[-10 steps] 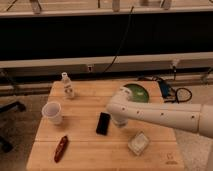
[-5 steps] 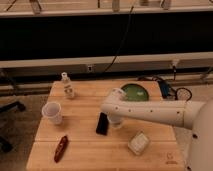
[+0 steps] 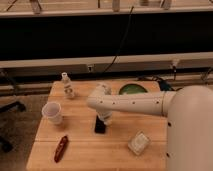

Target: Push the eraser across the table

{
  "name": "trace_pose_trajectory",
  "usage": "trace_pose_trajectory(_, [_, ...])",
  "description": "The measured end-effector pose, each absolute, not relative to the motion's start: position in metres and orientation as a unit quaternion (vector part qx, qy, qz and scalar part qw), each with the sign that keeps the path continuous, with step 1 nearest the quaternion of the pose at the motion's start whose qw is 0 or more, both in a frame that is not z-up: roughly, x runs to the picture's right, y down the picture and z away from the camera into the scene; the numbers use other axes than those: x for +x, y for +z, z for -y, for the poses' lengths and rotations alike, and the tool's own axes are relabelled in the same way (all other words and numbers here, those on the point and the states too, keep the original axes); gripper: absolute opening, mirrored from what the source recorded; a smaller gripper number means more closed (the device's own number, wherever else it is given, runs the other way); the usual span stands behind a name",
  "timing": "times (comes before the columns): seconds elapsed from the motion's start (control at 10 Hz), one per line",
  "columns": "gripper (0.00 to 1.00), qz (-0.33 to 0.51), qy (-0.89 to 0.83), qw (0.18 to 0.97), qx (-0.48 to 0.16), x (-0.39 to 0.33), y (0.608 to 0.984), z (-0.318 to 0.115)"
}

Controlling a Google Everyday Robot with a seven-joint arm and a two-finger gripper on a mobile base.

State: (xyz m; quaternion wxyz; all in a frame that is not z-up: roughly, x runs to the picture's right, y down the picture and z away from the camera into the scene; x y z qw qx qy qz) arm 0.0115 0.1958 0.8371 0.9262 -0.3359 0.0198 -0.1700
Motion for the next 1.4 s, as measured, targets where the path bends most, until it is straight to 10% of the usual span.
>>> trace_pose_trajectory(1.4, [0.01, 0.035, -0.312, 0.890, -0.330, -0.053, 0.841, -0.185])
